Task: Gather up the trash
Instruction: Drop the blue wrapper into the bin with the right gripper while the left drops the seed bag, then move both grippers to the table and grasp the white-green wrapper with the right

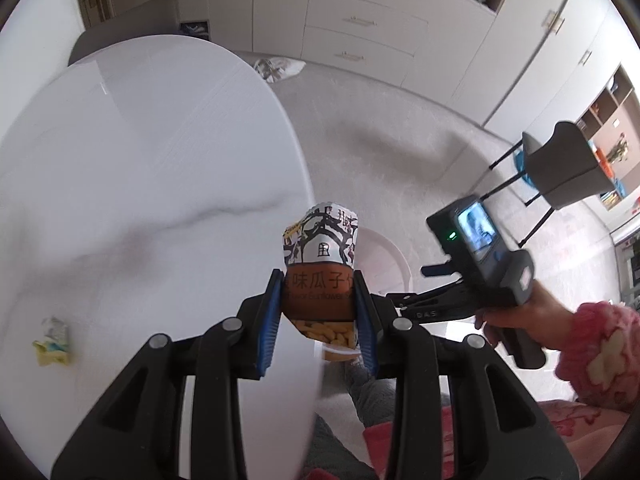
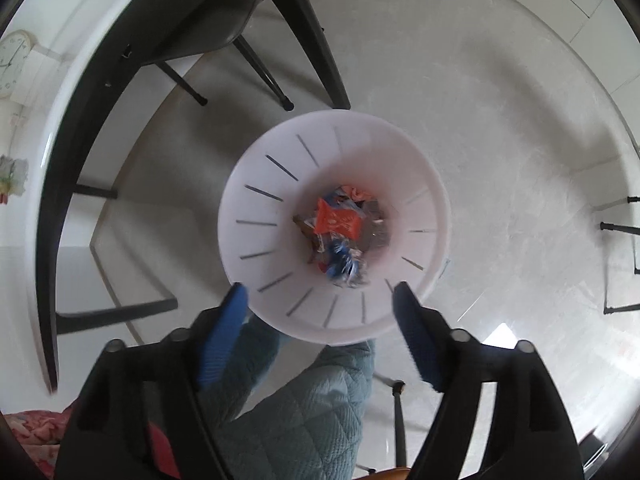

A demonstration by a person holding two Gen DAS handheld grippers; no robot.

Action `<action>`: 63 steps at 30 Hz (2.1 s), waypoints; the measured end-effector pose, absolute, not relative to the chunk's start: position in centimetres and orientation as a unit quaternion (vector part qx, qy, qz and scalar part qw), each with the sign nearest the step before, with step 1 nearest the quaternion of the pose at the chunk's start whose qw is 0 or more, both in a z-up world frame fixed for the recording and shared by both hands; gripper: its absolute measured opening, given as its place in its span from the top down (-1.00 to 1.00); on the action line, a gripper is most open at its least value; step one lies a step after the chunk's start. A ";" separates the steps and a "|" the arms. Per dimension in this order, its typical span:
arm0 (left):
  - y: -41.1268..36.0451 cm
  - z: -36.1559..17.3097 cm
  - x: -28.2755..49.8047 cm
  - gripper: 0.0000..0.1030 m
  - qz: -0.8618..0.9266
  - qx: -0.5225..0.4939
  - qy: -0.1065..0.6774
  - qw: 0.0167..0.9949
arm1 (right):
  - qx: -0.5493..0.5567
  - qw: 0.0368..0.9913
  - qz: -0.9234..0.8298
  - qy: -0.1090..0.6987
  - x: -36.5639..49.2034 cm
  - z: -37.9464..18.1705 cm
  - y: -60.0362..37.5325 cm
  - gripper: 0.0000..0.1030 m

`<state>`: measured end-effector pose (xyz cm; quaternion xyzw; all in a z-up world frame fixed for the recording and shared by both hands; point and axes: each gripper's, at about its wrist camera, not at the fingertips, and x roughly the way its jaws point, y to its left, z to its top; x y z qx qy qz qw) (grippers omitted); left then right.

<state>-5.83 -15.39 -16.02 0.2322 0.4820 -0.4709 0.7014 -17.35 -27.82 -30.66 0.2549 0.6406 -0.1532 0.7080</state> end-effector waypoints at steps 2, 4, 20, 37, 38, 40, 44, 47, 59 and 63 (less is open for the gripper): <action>-16.7 -16.9 -7.0 0.35 -0.468 0.238 0.490 0.696 | 0.245 0.713 -0.159 0.637 -18.5 -29.3 -28.8 -0.74; -18.5 -17.9 -8.3 0.35 -0.469 0.240 0.500 0.687 | 0.241 0.718 -0.160 0.632 -19.8 -28.1 -29.7 -0.78; -24.4 -24.9 -12.4 0.35 -0.439 0.266 0.550 0.659 | 0.210 0.760 -0.167 0.593 -22.6 -22.3 -33.8 -0.85; -22.7 -20.8 -12.5 -0.72 -0.425 0.240 0.531 0.693 | 0.203 0.776 -0.164 0.575 -22.2 -20.1 -33.6 -0.85; -22.6 -20.5 -12.3 -0.73 -0.422 0.235 0.529 0.697 | 0.200 0.778 -0.162 0.573 -21.9 -19.8 -33.5 -0.85; -21.7 -19.2 -11.6 -0.74 -0.411 0.222 0.523 0.713 | 0.194 0.785 -0.155 0.568 -21.0 -18.9 -33.1 -0.85; -18.5 -15.7 -9.8 -0.79 -0.382 0.182 0.506 0.752 | 0.171 0.802 -0.122 0.560 -18.3 -16.7 -31.0 -0.85; -14.4 -12.9 -7.9 -0.85 -0.349 0.146 0.490 0.785 | 0.140 0.819 -0.076 0.551 -15.0 -14.8 -27.9 -0.85; 4.2 -10.6 0.8 -0.85 -0.194 0.093 0.491 0.844 | -0.010 0.833 0.180 0.522 2.0 -14.7 -10.1 -0.85; 7.8 -11.8 2.4 -0.85 -0.174 0.094 0.501 0.843 | -0.122 0.798 0.283 0.518 6.9 -15.9 -4.2 -0.79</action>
